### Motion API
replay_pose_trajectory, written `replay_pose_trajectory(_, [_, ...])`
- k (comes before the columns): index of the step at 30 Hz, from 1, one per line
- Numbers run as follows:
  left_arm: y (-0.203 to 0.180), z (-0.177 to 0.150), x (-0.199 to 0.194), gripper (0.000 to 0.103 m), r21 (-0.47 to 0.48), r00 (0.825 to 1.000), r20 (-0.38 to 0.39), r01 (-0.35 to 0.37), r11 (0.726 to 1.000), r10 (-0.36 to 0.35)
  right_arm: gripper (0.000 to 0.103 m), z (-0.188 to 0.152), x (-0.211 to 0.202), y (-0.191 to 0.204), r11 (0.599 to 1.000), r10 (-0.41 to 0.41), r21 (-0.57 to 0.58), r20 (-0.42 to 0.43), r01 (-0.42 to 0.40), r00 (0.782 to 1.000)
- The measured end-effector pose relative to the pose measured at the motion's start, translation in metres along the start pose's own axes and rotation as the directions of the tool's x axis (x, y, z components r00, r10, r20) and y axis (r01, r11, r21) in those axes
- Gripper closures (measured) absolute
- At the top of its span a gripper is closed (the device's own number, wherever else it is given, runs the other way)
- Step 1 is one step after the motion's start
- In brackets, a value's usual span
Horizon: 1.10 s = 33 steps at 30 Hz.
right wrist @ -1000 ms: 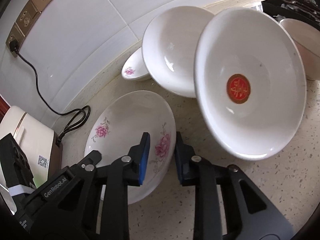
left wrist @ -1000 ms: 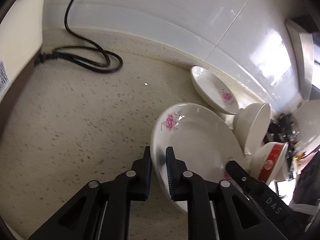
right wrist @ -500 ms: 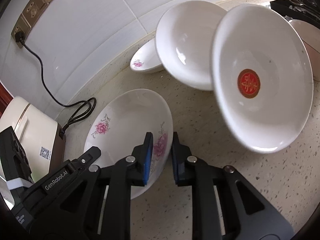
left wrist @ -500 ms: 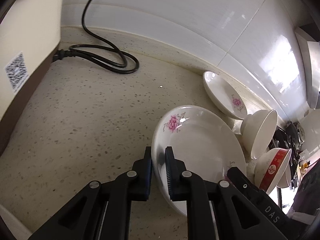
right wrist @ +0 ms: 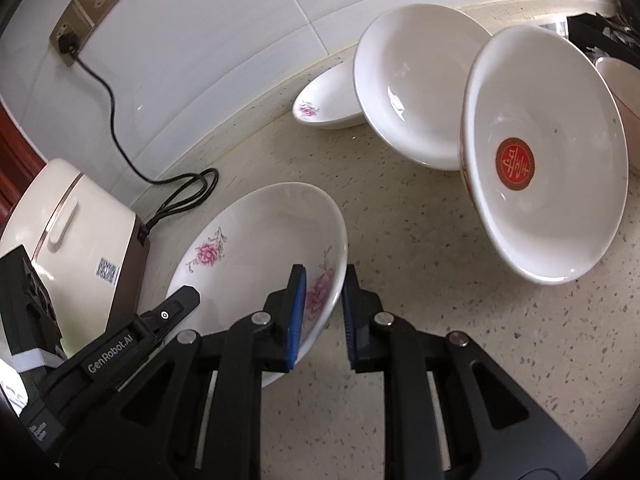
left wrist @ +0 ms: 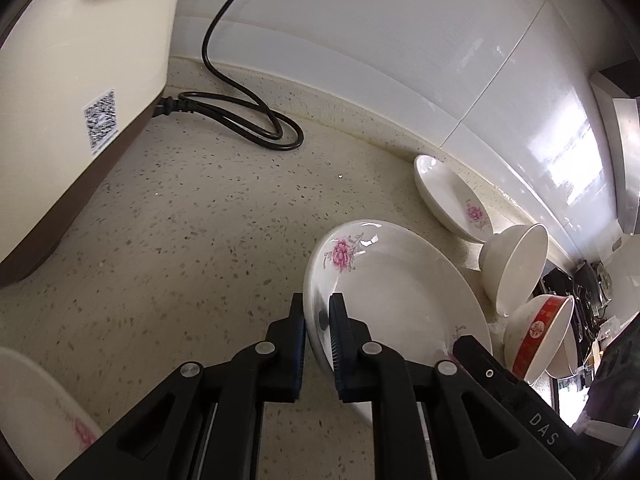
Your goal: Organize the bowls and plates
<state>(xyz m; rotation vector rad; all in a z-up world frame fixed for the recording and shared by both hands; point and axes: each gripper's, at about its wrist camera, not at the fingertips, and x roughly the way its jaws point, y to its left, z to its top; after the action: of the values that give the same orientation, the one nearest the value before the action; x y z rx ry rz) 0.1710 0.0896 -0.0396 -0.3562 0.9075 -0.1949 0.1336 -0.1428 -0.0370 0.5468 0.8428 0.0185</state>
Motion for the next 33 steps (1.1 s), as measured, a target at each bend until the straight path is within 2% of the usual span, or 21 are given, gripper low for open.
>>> replay_pose_trajectory(15, [-0.006, -0.039, -0.032, 0.091, -0.066, 0.998, 0.067, 0.004, 0.998, 0.001, 0.082, -0.010, -0.030, -0.014, 0.990, 0.079, -0.114, -0.029, -0.082, 0.996])
replay_pose_trajectory(20, [-0.005, -0.052, -0.046, 0.092, -0.104, 0.996, 0.090, 0.006, 0.995, 0.003, 0.082, -0.014, -0.047, -0.009, 0.979, 0.085, -0.186, -0.030, -0.089, 0.996])
replay_pose_trajectory(33, [0.006, -0.072, -0.095, 0.091, -0.142, 0.985, 0.161, -0.031, 0.989, 0.054, 0.082, -0.025, -0.066, 0.008, 0.954, 0.144, -0.257, -0.052, -0.152, 0.988])
